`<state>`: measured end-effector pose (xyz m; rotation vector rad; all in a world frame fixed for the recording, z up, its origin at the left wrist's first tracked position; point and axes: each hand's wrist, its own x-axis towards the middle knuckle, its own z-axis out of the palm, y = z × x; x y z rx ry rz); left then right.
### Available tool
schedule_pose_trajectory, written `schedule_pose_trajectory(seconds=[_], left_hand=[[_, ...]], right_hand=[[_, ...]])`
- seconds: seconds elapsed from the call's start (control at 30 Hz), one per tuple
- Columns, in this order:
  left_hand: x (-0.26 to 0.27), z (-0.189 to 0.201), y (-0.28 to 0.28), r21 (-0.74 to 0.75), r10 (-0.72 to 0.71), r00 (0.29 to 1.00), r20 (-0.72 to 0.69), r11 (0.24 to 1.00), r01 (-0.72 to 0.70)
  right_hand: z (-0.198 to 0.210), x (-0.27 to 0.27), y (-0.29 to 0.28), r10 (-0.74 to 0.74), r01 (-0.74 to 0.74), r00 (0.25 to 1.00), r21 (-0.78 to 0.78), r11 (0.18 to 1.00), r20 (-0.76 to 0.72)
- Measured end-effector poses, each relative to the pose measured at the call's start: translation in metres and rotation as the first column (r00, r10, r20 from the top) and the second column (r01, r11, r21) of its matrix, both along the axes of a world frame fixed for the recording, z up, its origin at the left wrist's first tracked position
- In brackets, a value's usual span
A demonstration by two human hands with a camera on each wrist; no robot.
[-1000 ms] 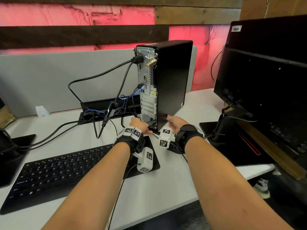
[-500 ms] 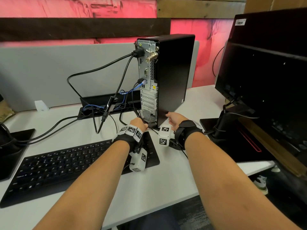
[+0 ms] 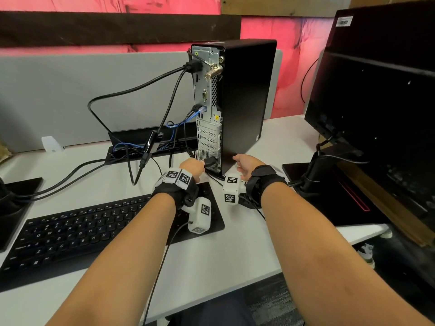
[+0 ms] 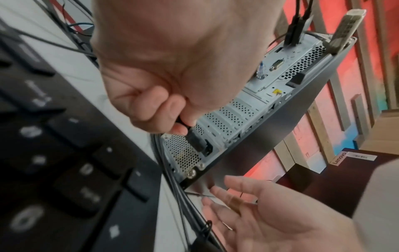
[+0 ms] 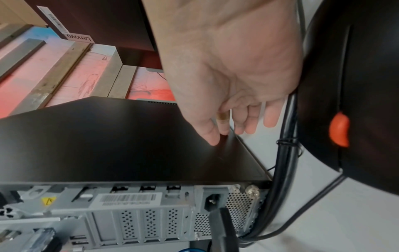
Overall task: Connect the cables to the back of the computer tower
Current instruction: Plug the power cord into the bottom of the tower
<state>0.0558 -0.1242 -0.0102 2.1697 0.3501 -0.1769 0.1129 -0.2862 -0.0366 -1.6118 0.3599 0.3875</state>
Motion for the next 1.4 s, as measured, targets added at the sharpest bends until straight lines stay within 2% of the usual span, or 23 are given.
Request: schedule_pose_trajectory(seconds=[0.2,0.43,0.67,0.87,0.97,1.07,1.13,1.23,1.27,1.33,1.4], left_hand=[[-0.006,-0.003,-0.007,-0.148,0.072,0.997,0.015,0.987,-0.069],[-0.009,0.001,-0.010,-0.154,0.080,0.997,-0.010,0.985,-0.080],[-0.010,-0.006,-0.012,-0.228,0.094,0.996,-0.011,0.969,-0.093],[-0.005,-0.001,-0.015,-0.145,0.093,0.995,0.026,0.985,-0.088],[-0.004,0.002,-0.014,-0.162,0.074,0.997,-0.021,0.984,-0.076],[-0.005,0.001,-0.012,-0.233,0.046,0.997,-0.065,0.971,-0.060],[-0.004,-0.002,-0.009,-0.303,0.034,0.998,-0.060,0.952,-0.051],[-0.005,-0.004,-0.003,-0.400,0.006,0.997,-0.070,0.916,-0.034],[-0.005,-0.004,0.000,-0.408,-0.012,0.997,-0.082,0.913,-0.022],[-0.005,-0.001,0.007,-0.382,-0.065,0.991,-0.121,0.924,0.014],[-0.004,0.002,0.015,-0.353,-0.122,0.979,-0.164,0.934,0.057]], right_hand=[[-0.001,0.001,-0.003,-0.019,0.019,1.000,0.020,1.000,0.009],[-0.001,0.000,-0.002,-0.014,0.014,1.000,0.008,1.000,0.020],[0.000,0.002,-0.003,-0.017,0.017,1.000,-0.003,1.000,-0.001],[-0.001,0.010,-0.008,0.021,-0.020,1.000,-0.053,0.998,0.022],[0.000,0.018,-0.016,0.028,-0.028,1.000,-0.027,0.999,0.008],[0.000,0.027,-0.024,-0.034,0.034,0.999,0.003,0.999,0.010],[0.001,0.036,-0.027,-0.057,0.058,0.998,-0.017,0.998,0.016],[-0.001,0.050,-0.033,-0.044,0.053,0.997,-0.152,0.987,0.060],[-0.003,0.055,-0.036,-0.063,0.077,0.994,-0.168,0.983,0.088],[-0.004,0.056,-0.039,0.013,0.024,0.992,-0.281,0.959,0.129],[-0.007,0.059,-0.048,0.048,-0.011,0.988,-0.243,0.970,0.148]])
